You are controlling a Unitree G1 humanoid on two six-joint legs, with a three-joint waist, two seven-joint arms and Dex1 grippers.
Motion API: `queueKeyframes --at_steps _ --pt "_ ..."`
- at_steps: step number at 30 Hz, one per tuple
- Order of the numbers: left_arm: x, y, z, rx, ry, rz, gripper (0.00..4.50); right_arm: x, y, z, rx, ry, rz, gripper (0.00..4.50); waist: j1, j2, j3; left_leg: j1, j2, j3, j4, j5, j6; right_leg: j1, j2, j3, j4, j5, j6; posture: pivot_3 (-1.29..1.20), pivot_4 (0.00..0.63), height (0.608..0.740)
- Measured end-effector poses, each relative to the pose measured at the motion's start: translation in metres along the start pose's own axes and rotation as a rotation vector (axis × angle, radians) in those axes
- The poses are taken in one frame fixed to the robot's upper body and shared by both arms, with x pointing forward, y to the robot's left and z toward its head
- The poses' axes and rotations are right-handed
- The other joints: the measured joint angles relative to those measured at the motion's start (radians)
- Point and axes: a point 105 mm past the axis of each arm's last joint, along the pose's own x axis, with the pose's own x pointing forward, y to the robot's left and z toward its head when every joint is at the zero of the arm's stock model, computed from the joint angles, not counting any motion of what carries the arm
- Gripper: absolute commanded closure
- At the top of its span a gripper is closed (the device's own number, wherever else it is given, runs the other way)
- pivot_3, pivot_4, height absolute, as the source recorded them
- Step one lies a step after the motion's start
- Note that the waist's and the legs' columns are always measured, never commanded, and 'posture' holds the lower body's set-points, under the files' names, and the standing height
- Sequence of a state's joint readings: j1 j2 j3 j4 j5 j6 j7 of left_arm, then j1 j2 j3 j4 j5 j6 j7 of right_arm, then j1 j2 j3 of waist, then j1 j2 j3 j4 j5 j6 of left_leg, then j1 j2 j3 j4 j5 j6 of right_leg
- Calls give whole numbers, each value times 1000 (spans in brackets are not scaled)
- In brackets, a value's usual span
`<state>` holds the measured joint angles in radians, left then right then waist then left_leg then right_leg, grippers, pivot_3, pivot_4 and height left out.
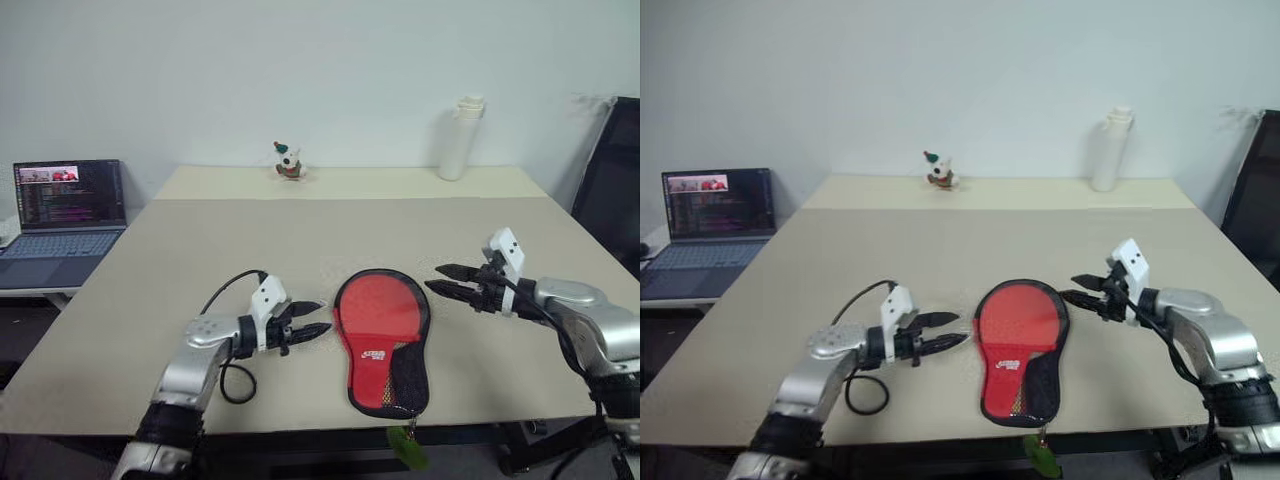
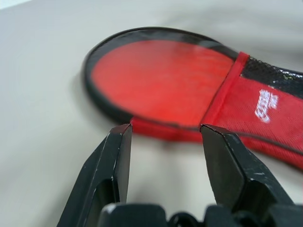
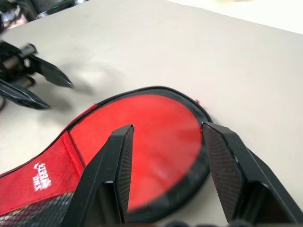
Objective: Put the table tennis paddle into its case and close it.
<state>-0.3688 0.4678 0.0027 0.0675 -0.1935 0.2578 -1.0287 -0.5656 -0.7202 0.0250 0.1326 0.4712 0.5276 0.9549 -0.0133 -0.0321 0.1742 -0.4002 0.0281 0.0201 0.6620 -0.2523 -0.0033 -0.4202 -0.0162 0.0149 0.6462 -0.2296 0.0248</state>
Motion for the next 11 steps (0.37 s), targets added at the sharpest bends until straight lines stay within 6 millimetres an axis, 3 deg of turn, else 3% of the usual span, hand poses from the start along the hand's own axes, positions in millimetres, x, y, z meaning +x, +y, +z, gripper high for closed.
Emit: queueKeyframes --at_steps 3,6,11 --pt "-3 1 6 26 -9 47 2013 -7 -11 -15 27 46 -11 2050 12 0 0 0 -1 2 0 0 0 0 -1 0 0 0 0 0 150 740" --pt "-4 1 10 41 -12 59 2013 -9 -14 -17 21 61 -16 2050 11 0 0 0 -1 4 0 0 0 -1 -1 2 0 1 1 0 150 740" --pt "-14 -4 -6 30 34 74 2013 -13 -9 -17 -3 75 -13 2050 5 1 1 1 1 4 -1 0 0 -1 -1 2 0 2 -2 0 150 740"
